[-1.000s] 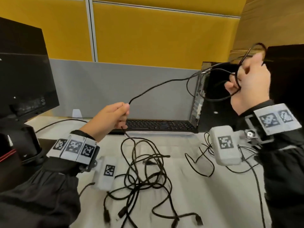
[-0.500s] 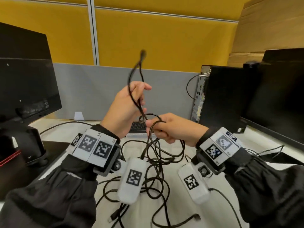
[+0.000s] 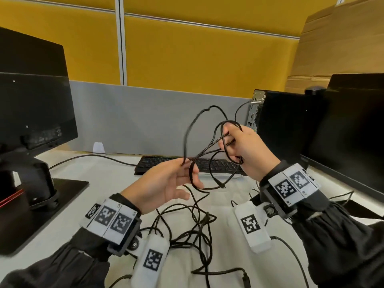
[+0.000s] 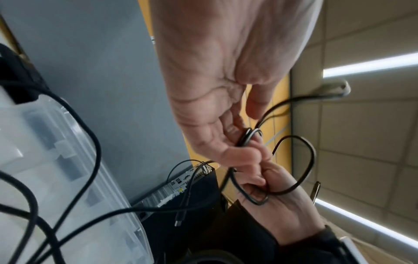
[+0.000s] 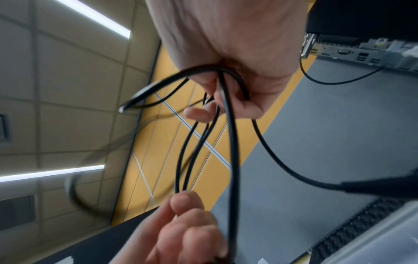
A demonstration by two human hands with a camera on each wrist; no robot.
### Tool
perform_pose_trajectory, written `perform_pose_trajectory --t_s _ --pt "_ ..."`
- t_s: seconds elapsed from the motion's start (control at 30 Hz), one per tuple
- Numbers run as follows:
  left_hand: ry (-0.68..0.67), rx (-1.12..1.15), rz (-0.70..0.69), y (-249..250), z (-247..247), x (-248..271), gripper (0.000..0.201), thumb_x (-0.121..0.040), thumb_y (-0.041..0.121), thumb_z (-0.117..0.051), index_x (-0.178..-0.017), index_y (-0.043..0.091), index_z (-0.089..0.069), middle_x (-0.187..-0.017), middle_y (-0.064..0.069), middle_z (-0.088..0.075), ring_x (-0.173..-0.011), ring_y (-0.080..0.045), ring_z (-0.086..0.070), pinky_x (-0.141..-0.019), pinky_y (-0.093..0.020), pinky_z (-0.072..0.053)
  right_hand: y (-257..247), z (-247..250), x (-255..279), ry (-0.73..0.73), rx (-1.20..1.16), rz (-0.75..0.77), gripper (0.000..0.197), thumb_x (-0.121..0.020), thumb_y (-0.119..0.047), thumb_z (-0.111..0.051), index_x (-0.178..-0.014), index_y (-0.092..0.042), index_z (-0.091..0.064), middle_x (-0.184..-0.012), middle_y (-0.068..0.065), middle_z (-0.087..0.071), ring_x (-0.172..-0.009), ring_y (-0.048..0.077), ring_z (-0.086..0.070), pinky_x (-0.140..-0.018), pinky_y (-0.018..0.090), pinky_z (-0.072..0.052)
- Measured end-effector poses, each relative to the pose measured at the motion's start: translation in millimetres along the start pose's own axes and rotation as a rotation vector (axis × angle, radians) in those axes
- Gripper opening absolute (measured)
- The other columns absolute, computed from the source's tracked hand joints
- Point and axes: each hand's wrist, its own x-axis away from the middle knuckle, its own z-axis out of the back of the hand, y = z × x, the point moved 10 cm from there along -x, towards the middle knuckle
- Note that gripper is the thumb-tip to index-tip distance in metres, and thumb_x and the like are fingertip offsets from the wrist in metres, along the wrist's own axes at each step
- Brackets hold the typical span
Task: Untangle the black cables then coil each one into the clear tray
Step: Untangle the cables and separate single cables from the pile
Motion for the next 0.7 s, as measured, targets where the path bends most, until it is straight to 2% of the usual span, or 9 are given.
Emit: perform_pose_trajectory --t_s 0.07,0.13,0.23,0.33,0.4,0.53,0.6,0.63,0.7 --pt "-0.007 -0.080 -0.031 -0.1 -1.6 -0.7 0.008 -0.088 0.022 -0.057 -0.085 0.014 -0.058 -0.082 -0.004 -0.065 -0.094 -0.016 -0.064 -0.067 -0.029 -0.054 0.8 5.5 -0.8 0.012 -0.065 -0.014 0.027 -0.102 -0.019 -0.029 -0.080 -0.015 -0.042 -0.045 -0.004 -0.051 -0.038 0.008 -0.025 -0.032 0.016 -0.023" --pt "0.045 -0.127 -0.056 -0.3 1.5 -2.1 0.004 -0.087 0.017 -0.059 -0.090 0.014 -0.058 -0.086 -0.004 -0.066 -0.099 -0.016 -0.064 -0.075 -0.033 -0.055 3.9 8.1 0.9 -0.007 -0.128 -0.059 0.028 -0.103 -0.023 -0.028 -0.080 -0.015 -0.041 -0.047 -0.003 -0.050 -0.041 0.010 -0.034 -0.035 0.016 -0.023" --pt "0.144 -0.201 -0.072 -2.7 10.8 -5.0 0.013 -0.091 0.011 -0.053 -0.102 0.013 -0.060 -0.095 -0.005 -0.069 -0.097 -0.017 -0.065 -0.073 -0.032 -0.055 3.9 23.4 0.3 0.029 -0.141 -0.095 0.027 -0.103 -0.025 -0.029 -0.081 -0.015 -0.042 -0.056 0.003 -0.054 -0.043 0.014 -0.046 -0.032 0.014 -0.022" --pt "0.189 -0.310 0.016 -18.3 25.4 -4.7 0.016 -0.092 0.014 -0.054 -0.106 0.016 -0.061 -0.101 -0.002 -0.069 -0.093 -0.015 -0.065 -0.076 -0.032 -0.054 2.5 68.7 -9.0 0.195 -0.166 -0.067 0.027 -0.103 -0.024 -0.026 -0.082 -0.017 -0.040 -0.052 0.001 -0.054 -0.031 0.007 -0.037 -0.028 0.011 -0.021" --pt "0.186 -0.378 0.126 -32.7 38.3 -2.6 0.017 -0.092 0.019 -0.055 -0.107 0.017 -0.061 -0.106 -0.002 -0.067 -0.097 -0.015 -0.063 -0.082 -0.033 -0.052 -2.4 108.0 -13.5 0.345 -0.150 -0.008 0.025 -0.102 -0.019 -0.026 -0.079 -0.018 -0.037 -0.057 0.004 -0.050 -0.029 0.006 -0.030 -0.031 0.009 -0.021" --pt "0.196 -0.703 0.265 -45.2 64.0 -2.1 0.017 -0.092 0.029 -0.056 -0.108 0.026 -0.060 -0.117 0.002 -0.060 -0.108 -0.013 -0.056 -0.086 -0.030 -0.046 -21.9 179.6 -8.2 0.678 0.066 0.190 0.027 -0.099 -0.013 -0.024 -0.076 -0.021 -0.035 -0.061 0.009 -0.048 -0.028 0.003 -0.031 -0.033 0.014 -0.020" --pt "0.144 -0.766 0.282 -47.5 56.1 -2.3 0.019 -0.090 0.038 -0.058 -0.108 0.032 -0.059 -0.118 0.006 -0.058 -0.111 -0.012 -0.055 -0.088 -0.029 -0.045 -28.6 201.0 -3.4 0.790 0.179 0.286 0.024 -0.098 -0.020 -0.026 -0.077 -0.026 -0.037 -0.070 0.010 -0.049 -0.033 0.000 -0.041 -0.039 0.018 -0.028" --pt "0.082 -0.761 0.292 -50.7 44.5 -2.3 0.025 -0.087 0.045 -0.059 -0.110 0.035 -0.058 -0.117 0.009 -0.059 -0.112 -0.011 -0.054 -0.091 -0.029 -0.045 -28.4 210.0 -1.3 0.835 0.212 0.299 0.023 -0.097 -0.022 -0.026 -0.078 -0.027 -0.038 -0.073 0.009 -0.049 -0.037 0.000 -0.046 -0.041 0.019 -0.030" --pt "-0.100 -0.756 0.328 -61.0 9.8 -1.8 0.041 -0.081 0.055 -0.058 -0.118 0.040 -0.050 -0.118 0.016 -0.057 -0.111 -0.005 -0.055 -0.095 -0.030 -0.044 -15.8 224.5 0.7 0.893 0.164 0.247 0.024 -0.096 -0.018 -0.025 -0.077 -0.027 -0.037 -0.072 0.007 -0.051 -0.037 0.001 -0.049 -0.039 0.020 -0.031"
